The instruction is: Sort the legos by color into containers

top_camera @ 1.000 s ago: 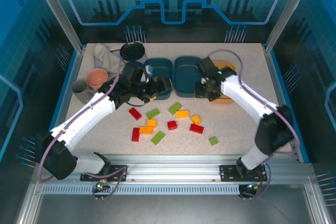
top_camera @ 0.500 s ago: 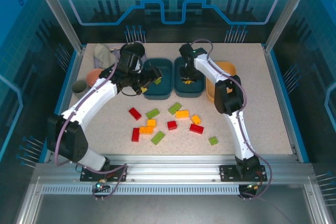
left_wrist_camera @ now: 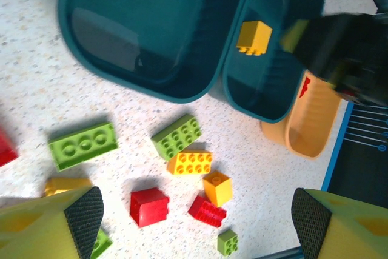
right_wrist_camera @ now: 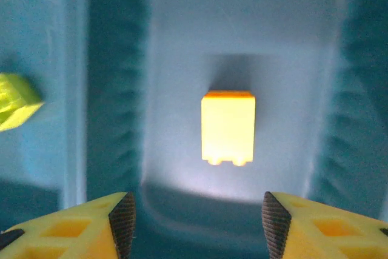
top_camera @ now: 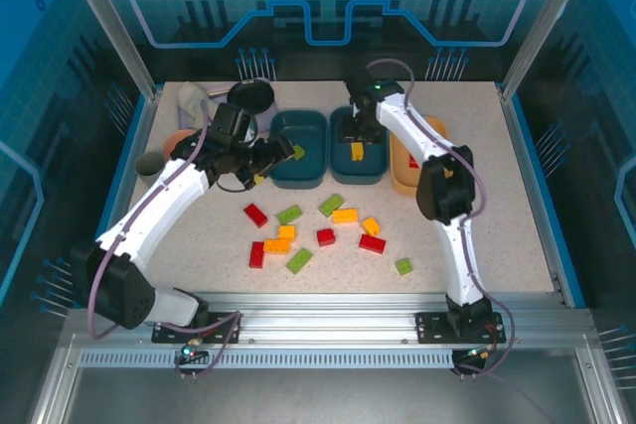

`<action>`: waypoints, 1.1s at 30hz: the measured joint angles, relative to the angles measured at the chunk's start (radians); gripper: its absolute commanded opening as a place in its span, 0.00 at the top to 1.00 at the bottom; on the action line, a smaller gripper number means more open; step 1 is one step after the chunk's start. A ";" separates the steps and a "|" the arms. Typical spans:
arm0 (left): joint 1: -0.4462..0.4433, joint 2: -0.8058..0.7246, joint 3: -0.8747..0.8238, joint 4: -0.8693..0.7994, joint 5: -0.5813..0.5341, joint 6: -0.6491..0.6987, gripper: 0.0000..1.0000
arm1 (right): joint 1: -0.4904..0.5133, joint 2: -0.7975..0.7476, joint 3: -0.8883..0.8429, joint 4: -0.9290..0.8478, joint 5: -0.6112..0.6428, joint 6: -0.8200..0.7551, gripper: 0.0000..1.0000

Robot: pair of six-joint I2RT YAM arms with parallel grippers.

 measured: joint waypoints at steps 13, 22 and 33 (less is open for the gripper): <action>0.041 -0.196 -0.138 -0.095 0.018 0.001 0.16 | 0.136 -0.777 -0.779 0.250 -0.016 -0.047 0.35; -0.061 -0.263 -0.360 0.001 0.156 0.023 0.16 | 0.284 -0.879 -1.148 0.198 0.007 0.152 0.07; -0.164 -0.311 -0.472 0.090 0.170 -0.002 0.16 | 0.306 -0.805 -1.246 0.276 0.008 0.476 0.05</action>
